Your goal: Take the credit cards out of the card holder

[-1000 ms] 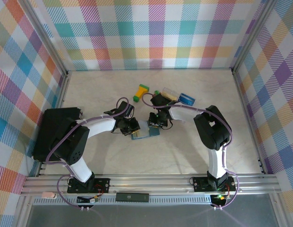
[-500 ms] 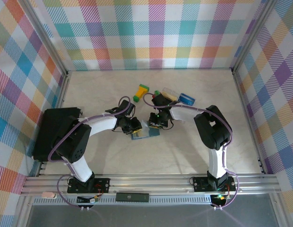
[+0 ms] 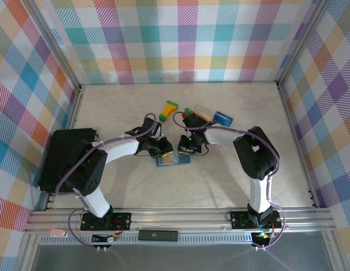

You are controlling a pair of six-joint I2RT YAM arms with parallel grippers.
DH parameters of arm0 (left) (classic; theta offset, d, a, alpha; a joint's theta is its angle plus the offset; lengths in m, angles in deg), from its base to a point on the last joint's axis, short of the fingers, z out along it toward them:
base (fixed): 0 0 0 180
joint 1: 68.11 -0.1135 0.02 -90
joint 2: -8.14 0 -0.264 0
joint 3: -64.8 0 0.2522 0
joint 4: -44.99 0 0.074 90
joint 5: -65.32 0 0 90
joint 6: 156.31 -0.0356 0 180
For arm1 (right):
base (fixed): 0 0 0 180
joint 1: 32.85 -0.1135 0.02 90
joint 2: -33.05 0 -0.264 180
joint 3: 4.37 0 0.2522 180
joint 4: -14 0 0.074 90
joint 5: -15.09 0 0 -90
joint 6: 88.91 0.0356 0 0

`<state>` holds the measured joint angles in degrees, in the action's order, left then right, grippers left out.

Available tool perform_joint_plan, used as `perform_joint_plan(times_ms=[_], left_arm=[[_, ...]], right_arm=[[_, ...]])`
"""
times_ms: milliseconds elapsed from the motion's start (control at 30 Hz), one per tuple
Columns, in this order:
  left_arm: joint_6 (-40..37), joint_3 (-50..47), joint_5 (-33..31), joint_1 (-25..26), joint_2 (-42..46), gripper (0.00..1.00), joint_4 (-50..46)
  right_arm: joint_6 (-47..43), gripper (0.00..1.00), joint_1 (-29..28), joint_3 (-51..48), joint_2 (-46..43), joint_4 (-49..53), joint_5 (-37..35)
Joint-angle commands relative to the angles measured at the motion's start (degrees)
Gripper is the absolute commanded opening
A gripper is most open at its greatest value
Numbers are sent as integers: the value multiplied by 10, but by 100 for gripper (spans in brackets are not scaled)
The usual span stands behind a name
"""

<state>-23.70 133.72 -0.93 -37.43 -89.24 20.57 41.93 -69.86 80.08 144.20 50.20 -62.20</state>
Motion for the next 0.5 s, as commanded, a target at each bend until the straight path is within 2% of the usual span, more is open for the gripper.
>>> perform_joint_plan(times_ms=[0,233,467], left_arm=[[6,-9,25,3,17,18,26],[32,-1,53,19,-1,27,76],[49,30,52,45,-44,35,93]], right_arm=[[12,21,6,-12,-36,18,8],[23,24,23,-42,-104,6,-33],[40,26,49,-93,-173,-9,-84]])
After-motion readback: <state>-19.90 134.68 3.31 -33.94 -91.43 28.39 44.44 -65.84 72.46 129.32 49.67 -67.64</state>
